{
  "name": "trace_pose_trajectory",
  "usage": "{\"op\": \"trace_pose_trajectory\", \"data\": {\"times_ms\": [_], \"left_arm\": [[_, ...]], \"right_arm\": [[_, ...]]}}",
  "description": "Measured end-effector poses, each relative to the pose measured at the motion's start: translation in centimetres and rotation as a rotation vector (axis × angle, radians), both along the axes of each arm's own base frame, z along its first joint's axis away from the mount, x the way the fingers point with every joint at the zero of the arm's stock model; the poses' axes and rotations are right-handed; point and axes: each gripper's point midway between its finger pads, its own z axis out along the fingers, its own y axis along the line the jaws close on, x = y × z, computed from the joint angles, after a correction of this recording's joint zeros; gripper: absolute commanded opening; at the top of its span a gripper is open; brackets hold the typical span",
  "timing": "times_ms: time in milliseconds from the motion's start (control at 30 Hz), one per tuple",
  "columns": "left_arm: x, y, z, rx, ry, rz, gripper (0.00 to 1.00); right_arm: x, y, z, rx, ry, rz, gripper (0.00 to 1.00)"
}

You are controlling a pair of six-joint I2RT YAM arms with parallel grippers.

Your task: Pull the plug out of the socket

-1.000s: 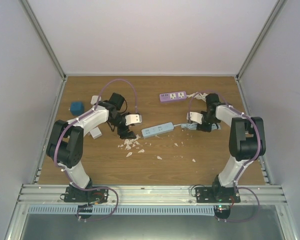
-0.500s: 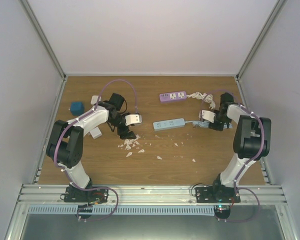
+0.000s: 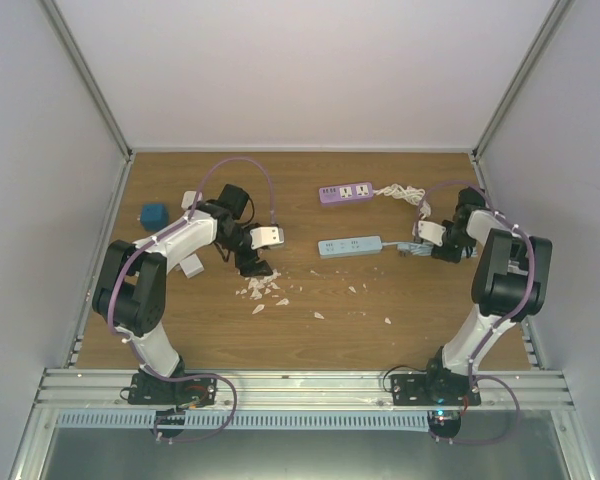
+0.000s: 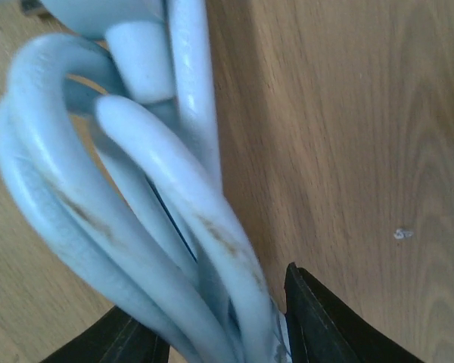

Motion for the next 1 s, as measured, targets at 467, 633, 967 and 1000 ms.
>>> {"op": "trace_pose_trajectory", "data": {"times_ms": [467,633,967,1000], "left_arm": [[1.6,0.0,1.5,-0.003,-0.047,0.015,0.89],[4.2,0.0,4.2,-0.031,-0.112,0.049,0.97],[11.2,2.6,11.1,-0.088,-0.213,0.219,0.99],[11.9,3.0,11.8,-0.095,-0.224,0.237,0.99]], "right_arm": [[1.8,-0.6,2.0,-0.009,-0.052,0.001,0.75],[2.6,0.0,3.9,0.031,-0.077,-0.001,0.85],[5.7,2.3,11.2,0.142,-0.221,-0.007,0.97],[6.2,2.7,12.1,0.159,-0.241,-0.011,0.99]]}}
